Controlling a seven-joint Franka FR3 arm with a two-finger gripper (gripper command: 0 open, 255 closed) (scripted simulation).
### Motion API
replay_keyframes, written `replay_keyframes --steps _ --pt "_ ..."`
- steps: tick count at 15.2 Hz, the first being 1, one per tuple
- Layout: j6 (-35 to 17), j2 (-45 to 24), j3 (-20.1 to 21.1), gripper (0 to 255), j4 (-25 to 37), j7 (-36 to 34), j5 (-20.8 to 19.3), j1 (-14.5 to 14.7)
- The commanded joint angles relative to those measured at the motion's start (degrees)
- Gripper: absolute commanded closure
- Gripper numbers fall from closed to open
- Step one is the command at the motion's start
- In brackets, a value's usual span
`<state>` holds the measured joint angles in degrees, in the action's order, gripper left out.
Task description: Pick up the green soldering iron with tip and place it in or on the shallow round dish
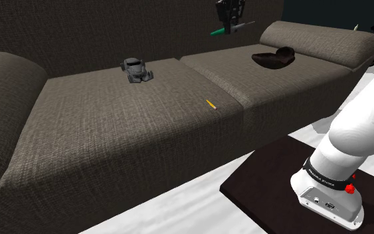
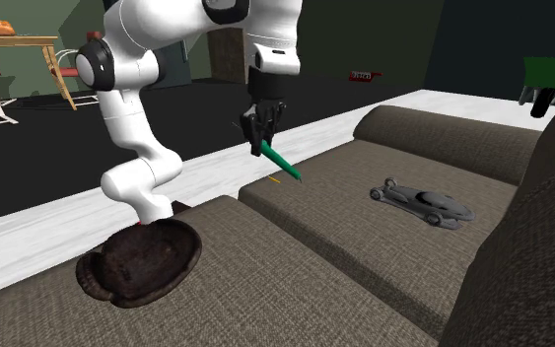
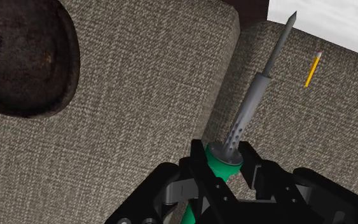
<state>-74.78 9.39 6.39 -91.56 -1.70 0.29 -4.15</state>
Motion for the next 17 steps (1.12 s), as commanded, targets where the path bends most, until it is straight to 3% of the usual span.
replay_keyframes --steps 1,9,17 --pt "-0.3 1.8 -1.7 255 -2.0 3.0 -0.5 -1.1" --pt "-0.7 6.3 -8.7 255 -6.7 14.5 -3.5 -5.3" --pt "-1.3 7.0 -16.1 255 -7.0 26.2 -7.0 -9.5"
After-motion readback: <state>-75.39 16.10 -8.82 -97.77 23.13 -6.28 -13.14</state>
